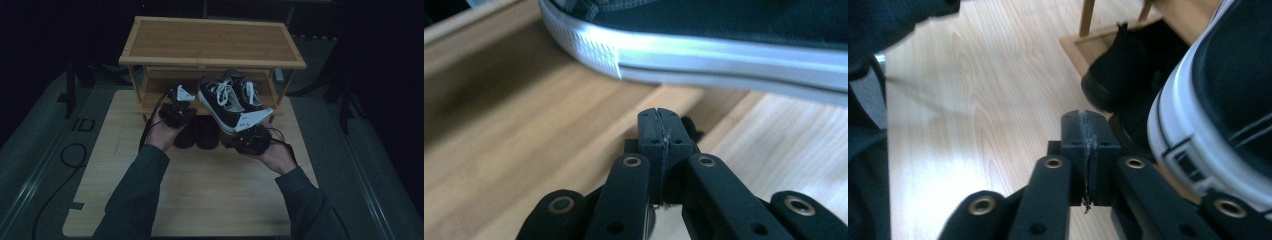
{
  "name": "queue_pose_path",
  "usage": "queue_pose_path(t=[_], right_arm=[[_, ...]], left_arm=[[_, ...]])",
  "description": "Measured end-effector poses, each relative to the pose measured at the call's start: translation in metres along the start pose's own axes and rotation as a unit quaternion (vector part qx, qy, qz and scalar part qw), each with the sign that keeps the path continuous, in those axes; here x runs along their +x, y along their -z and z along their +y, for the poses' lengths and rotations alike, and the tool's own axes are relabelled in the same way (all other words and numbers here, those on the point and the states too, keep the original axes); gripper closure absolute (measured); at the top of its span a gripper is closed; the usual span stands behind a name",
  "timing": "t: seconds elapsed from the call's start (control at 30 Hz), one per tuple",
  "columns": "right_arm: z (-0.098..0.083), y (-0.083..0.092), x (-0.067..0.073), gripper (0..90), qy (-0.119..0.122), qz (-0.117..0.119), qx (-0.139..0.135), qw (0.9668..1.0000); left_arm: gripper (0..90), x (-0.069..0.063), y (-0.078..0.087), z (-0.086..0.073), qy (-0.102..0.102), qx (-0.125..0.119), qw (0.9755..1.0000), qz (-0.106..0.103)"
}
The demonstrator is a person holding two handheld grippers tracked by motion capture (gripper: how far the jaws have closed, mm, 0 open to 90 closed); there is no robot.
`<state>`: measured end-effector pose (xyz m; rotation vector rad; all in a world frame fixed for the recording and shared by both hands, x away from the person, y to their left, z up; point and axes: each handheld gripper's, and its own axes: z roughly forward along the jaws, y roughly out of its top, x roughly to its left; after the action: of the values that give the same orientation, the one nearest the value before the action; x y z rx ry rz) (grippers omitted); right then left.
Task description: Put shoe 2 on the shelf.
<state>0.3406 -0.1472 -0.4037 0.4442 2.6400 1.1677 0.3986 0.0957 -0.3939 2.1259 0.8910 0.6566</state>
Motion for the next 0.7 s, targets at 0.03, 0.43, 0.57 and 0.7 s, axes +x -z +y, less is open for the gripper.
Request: queue_pose_path(t=[0.03, 0.43, 0.57, 0.7], right_arm=[[-0.003, -0.003, 0.000, 84.5, -0.003, 0.004, 0.001, 1.0000], [-0.027, -0.010, -0.003, 76.3, -0.018, 0.003, 0.012, 0.9998], [-0.030, -0.008, -0.004, 75.6, -0.016, 0.005, 0.016, 0.9997], [-0.034, -0.009, -0.005, 75.6, -0.017, 0.007, 0.020, 0.9996]], left_arm=[[90.0, 0.001, -0.002, 0.002, -0.001, -0.001, 1.0000, 0.002], [90.0, 0.002, -0.024, 0.024, -0.032, 0.027, 0.9987, 0.029], [90.0, 0.003, -0.028, 0.023, -0.018, 0.024, 0.9991, 0.029], [90.0, 0.007, -0.033, 0.022, -0.018, 0.031, 0.9985, 0.040]])
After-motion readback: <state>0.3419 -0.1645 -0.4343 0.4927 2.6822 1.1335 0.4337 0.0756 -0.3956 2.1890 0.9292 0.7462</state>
